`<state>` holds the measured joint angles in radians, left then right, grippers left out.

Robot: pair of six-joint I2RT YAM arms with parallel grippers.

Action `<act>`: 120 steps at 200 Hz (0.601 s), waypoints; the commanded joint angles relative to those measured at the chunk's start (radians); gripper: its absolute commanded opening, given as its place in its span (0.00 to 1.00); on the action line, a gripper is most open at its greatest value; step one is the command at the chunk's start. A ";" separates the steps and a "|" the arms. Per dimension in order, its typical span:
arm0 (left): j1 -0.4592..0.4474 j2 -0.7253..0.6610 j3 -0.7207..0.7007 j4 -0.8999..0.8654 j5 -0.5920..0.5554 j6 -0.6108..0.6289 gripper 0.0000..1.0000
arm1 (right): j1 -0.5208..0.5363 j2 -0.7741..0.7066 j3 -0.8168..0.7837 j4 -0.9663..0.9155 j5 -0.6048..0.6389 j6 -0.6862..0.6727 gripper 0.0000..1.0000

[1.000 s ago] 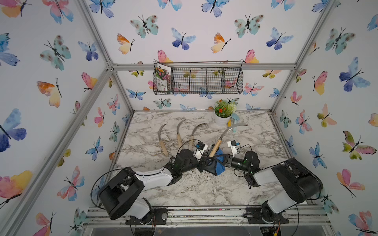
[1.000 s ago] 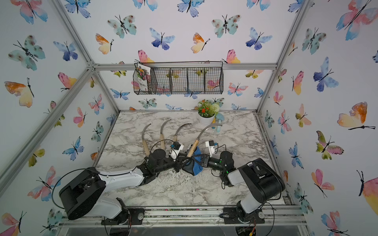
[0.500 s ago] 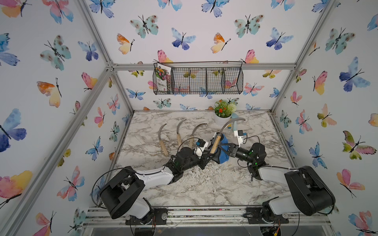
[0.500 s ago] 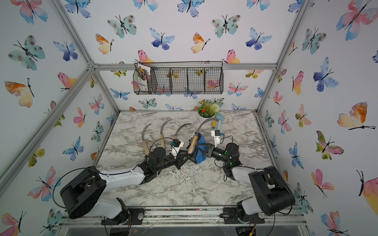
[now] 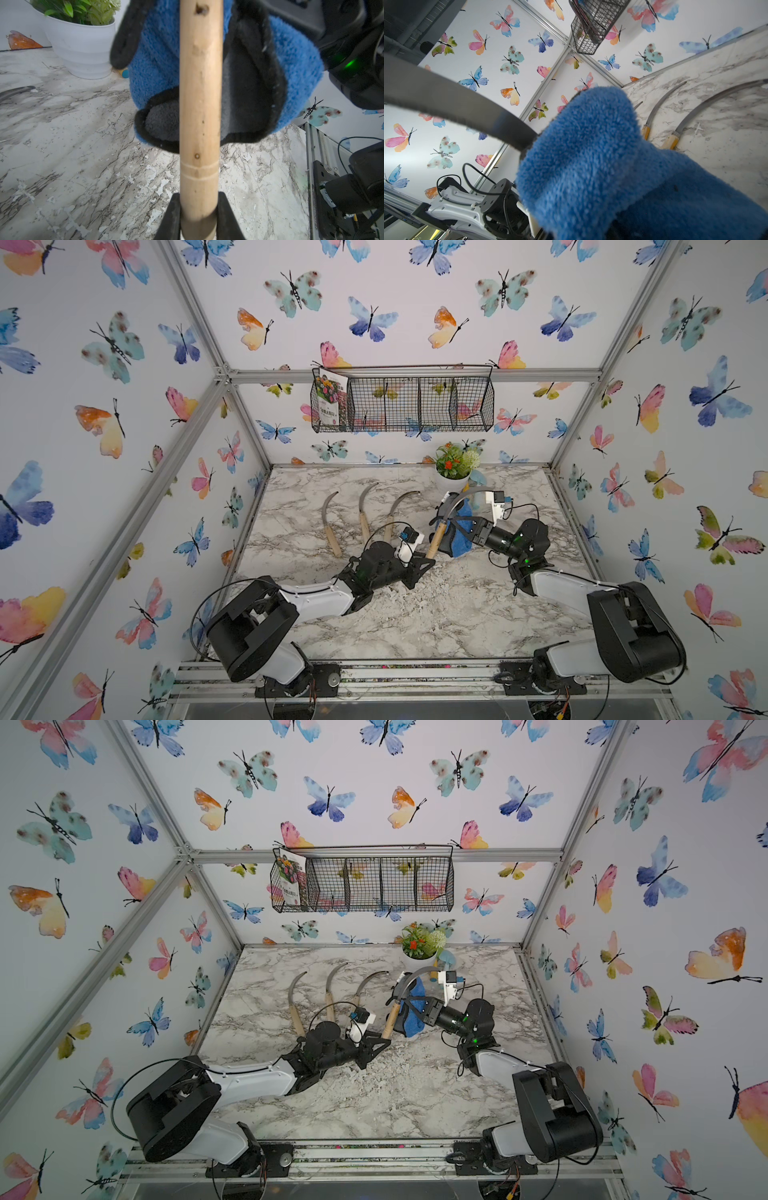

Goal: Wipe small sickles with rags
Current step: Wipe the small sickle.

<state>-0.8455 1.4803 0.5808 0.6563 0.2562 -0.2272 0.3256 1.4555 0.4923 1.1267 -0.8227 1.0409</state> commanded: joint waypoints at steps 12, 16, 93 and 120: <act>-0.003 -0.002 0.002 0.025 -0.005 -0.011 0.00 | 0.114 0.075 -0.074 0.147 -0.019 0.024 0.02; -0.003 -0.001 0.002 0.024 -0.009 -0.012 0.00 | 0.128 0.079 -0.083 0.154 -0.011 0.022 0.02; 0.003 -0.020 -0.008 0.006 -0.078 -0.004 0.00 | 0.234 0.123 -0.163 0.183 0.085 -0.007 0.02; 0.003 -0.048 -0.026 0.006 -0.108 -0.002 0.00 | 0.233 0.133 -0.175 0.120 0.150 -0.047 0.02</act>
<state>-0.8459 1.4822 0.5549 0.5781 0.2066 -0.2390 0.5346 1.5639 0.3443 1.2949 -0.6800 1.0405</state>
